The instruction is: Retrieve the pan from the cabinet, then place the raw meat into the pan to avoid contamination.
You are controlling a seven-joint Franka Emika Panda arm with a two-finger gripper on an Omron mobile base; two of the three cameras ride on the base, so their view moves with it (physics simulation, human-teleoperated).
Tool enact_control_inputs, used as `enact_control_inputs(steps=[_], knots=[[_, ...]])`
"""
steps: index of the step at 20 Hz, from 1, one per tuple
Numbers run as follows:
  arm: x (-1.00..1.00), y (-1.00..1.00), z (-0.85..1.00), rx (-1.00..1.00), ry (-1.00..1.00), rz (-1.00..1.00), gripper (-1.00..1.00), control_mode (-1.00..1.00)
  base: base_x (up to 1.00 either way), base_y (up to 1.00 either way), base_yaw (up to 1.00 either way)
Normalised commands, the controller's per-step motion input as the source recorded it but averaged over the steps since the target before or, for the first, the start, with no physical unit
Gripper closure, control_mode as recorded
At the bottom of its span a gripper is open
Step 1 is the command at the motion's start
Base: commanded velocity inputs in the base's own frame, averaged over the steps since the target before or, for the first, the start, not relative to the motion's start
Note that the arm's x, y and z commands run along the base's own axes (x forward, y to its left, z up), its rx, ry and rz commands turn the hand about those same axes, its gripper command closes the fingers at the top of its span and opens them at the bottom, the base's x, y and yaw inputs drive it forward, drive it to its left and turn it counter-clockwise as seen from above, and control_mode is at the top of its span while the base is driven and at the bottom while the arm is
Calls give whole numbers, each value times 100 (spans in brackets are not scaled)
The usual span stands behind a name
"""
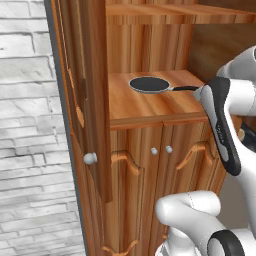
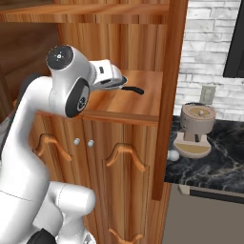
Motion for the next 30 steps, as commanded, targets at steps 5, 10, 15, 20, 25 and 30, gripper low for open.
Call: enact_control_inputs(steps=[5, 10, 15, 20, 25, 30], knots=[[47, -1, -1, 0, 5, 3, -100, -100, 0, 0, 0], [44, 0, -4, 0, 7, 0, -100, -100, 0, 0, 0], [33, 0, -7, 0, 9, 0, -100, -100, 0, 0, 0], [28, 0, -14, 0, 1, 0, -100, -100, 0, 0, 0], [19, 0, -16, 0, 0, 0, -100, -100, 0, 0, 0], [17, -3, -23, 0, 0, 0, -100, -100, 0, 0, 0]])
